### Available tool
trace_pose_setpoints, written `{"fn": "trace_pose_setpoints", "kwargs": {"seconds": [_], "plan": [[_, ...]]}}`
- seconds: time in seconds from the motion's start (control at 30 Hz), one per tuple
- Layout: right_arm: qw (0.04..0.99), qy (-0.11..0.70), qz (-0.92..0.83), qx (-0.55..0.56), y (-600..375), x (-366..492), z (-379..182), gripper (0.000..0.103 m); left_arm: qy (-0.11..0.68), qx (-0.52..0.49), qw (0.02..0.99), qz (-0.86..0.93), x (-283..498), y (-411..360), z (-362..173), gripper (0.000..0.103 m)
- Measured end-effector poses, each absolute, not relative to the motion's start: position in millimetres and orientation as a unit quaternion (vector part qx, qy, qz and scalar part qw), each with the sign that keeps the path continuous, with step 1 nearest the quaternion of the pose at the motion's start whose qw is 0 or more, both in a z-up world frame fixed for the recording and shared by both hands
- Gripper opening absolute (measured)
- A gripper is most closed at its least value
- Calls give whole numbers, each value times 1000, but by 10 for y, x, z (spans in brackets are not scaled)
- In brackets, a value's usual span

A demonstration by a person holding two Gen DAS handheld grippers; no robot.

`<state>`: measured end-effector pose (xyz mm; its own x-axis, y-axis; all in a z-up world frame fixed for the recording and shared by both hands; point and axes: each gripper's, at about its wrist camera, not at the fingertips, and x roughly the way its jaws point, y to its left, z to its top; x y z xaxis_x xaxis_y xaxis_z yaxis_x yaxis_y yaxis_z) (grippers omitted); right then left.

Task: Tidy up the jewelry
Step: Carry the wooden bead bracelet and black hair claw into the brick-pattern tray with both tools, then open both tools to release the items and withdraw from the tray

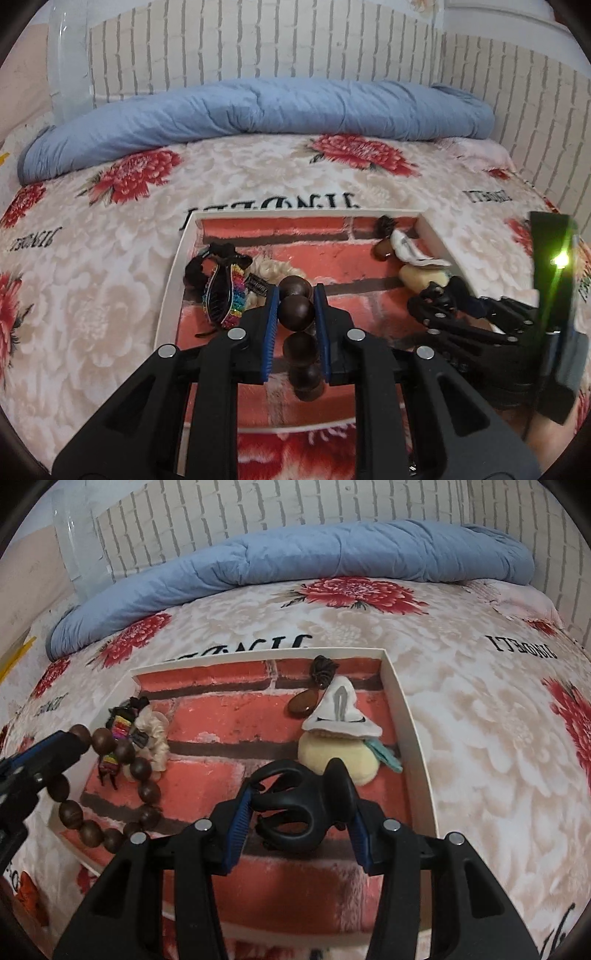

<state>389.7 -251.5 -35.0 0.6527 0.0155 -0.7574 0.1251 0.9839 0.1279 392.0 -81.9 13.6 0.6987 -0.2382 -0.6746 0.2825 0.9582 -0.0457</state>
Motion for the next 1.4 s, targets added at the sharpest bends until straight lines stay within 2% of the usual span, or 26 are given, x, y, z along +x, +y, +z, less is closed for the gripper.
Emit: {"fn": "trace_pose_setpoints", "kwargs": {"seconds": [0.47, 0.5, 0.53, 0.57, 0.6, 0.63, 0.77, 0.87, 1.0, 1.4], "plan": [[910, 407, -57, 51, -2505, 3976, -608, 49, 396, 25, 912, -103, 4292, -625, -428, 18], [910, 407, -57, 52, -2514, 3970, -610, 51, 399, 24, 911, -102, 4301, -627, -445, 18], [911, 407, -54, 51, -2506, 3961, -607, 60, 402, 25, 910, -101, 4304, -624, -466, 20], [913, 402, -55, 48, -2493, 3933, -589, 71, 402, 26, 910, -98, 4298, -622, -476, 24], [916, 395, -59, 48, -2492, 3895, -569, 88, 402, 28, 910, -96, 4286, -620, -481, 29], [919, 386, -61, 51, -2501, 3848, -546, 90, 401, 28, 910, -96, 4266, -613, -484, 39], [925, 369, -57, 77, -2630, 3647, -467, 94, 394, 21, 914, -96, 4172, -602, -430, 60], [927, 363, -32, 88, -2728, 3516, -431, 94, 375, 17, 922, -94, 4023, -574, -310, 71], [934, 351, -41, 43, -2655, 3281, -326, 98, 360, 17, 928, -99, 3811, -564, -193, 76], [943, 329, 0, 53, -2707, 2491, -306, 98, 326, 27, 940, -96, 2975, -395, 49, 91]]}}
